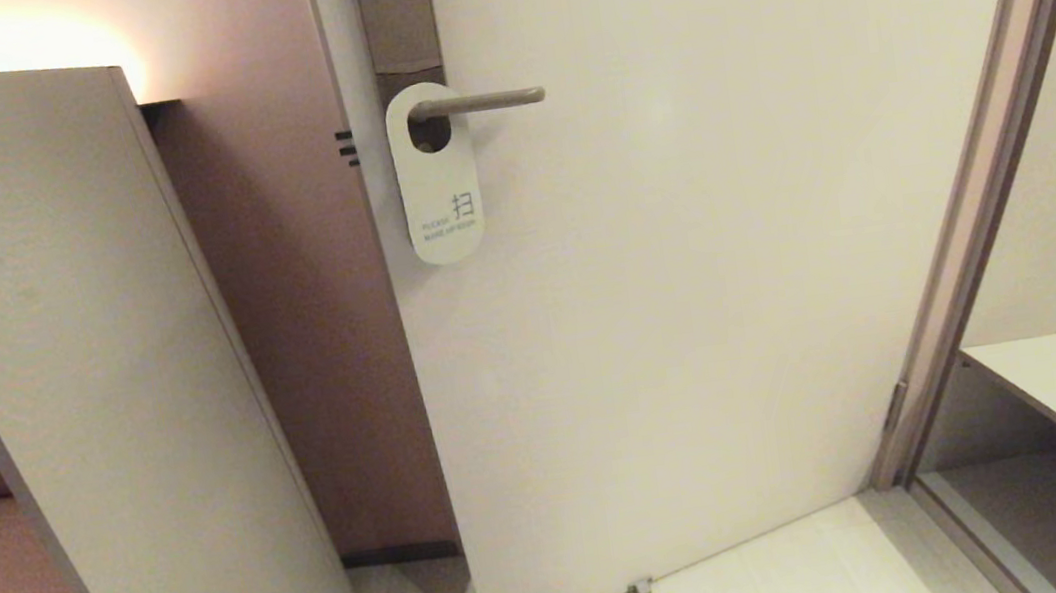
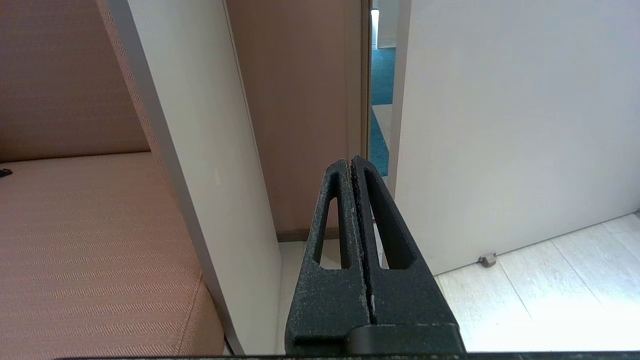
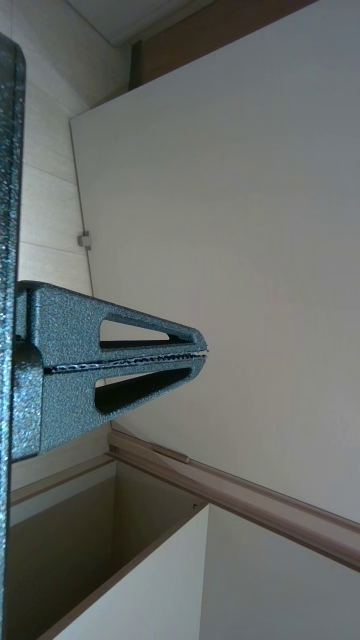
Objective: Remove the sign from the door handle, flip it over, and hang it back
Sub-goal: Take down the sign
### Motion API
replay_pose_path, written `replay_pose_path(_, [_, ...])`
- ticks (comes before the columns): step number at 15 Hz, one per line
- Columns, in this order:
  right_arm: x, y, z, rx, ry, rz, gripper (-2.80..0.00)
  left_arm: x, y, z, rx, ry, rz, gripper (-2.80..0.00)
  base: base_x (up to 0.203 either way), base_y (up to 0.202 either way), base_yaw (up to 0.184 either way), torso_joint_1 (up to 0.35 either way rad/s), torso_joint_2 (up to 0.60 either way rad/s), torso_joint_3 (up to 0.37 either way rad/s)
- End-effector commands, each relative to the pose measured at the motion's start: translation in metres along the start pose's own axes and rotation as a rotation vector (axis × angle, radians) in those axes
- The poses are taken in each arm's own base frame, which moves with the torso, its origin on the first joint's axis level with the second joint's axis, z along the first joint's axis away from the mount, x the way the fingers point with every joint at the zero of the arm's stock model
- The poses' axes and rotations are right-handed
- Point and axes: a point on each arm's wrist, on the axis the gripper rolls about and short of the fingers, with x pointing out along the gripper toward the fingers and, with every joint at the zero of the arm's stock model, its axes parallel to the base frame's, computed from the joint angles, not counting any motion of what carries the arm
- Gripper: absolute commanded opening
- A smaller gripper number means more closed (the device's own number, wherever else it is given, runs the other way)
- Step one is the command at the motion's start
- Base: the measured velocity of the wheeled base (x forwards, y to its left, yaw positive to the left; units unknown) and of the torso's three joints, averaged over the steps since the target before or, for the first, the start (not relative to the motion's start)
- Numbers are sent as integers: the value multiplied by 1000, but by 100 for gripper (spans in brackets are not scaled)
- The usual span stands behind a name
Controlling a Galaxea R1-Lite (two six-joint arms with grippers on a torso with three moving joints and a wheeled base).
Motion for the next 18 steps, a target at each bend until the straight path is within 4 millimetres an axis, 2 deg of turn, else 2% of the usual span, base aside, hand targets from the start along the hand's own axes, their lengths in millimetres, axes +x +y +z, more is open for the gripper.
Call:
replay_pose_path(1, [0, 0, 0, -1, 3, 0, -280, 0, 0, 0, 0, 2, 0, -280, 0, 0, 0, 0, 0, 0])
replay_pose_path(15, [0, 0, 0, -1, 3, 0, -280, 0, 0, 1, 15, -3, -1, -280, 0, 0, 0, 0, 0, 0])
replay_pose_path(18, [0, 0, 0, -1, 1, 0, -280, -5, 0, 17, 21, -53, -21, -280, 0, 0, 0, 0, 0, 0])
